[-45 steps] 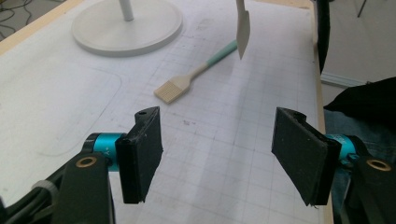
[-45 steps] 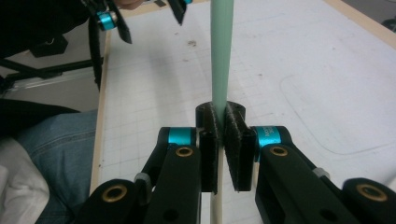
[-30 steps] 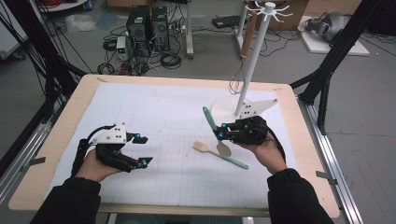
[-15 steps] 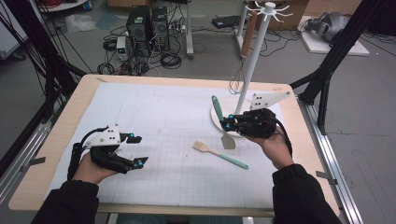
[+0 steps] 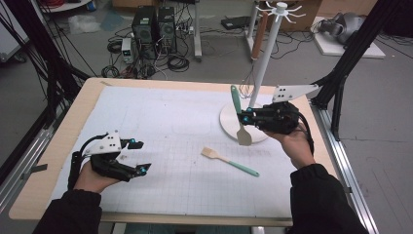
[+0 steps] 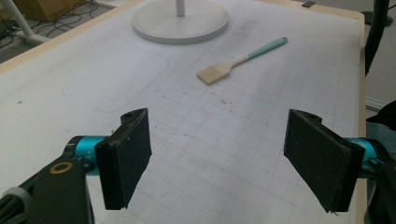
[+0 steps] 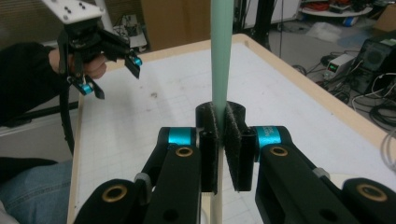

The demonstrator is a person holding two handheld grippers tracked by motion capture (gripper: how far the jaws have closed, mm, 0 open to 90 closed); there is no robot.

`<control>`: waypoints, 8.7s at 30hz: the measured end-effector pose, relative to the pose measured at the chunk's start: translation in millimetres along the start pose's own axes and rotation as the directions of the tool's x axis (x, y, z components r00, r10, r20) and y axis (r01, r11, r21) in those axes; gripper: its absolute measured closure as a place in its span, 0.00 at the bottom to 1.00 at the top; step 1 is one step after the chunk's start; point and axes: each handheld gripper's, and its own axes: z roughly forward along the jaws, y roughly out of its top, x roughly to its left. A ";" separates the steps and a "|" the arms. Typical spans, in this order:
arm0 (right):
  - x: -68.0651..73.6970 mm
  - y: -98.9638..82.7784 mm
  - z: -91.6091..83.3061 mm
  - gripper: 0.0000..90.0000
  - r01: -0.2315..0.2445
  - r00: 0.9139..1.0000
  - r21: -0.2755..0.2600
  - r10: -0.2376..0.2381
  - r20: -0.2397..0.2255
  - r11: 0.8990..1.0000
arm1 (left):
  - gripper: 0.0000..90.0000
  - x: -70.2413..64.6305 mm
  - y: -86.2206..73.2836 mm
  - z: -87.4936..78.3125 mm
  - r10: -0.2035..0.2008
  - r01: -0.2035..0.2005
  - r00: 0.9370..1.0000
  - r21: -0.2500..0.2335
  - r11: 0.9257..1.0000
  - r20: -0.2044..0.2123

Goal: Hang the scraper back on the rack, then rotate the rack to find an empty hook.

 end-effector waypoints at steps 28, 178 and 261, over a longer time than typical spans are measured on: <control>-30.9 41.9 -34.5 0.94 -0.023 0.996 -0.097 0.032 0.086 0.995 | 0.25 2.4 -5.4 -1.4 -0.014 0.014 1.000 -0.004 1.000 -0.024; -59.2 120.6 -91.2 0.99 -0.046 0.987 -0.155 0.070 0.148 0.987 | 0.25 2.9 -5.8 -4.9 -0.009 0.009 0.999 -0.008 1.000 -0.039; -79.2 143.2 -81.0 0.99 -0.082 0.959 -0.171 0.124 0.256 0.982 | 0.25 4.9 -7.5 -7.0 -0.010 0.010 0.999 -0.017 1.000 -0.034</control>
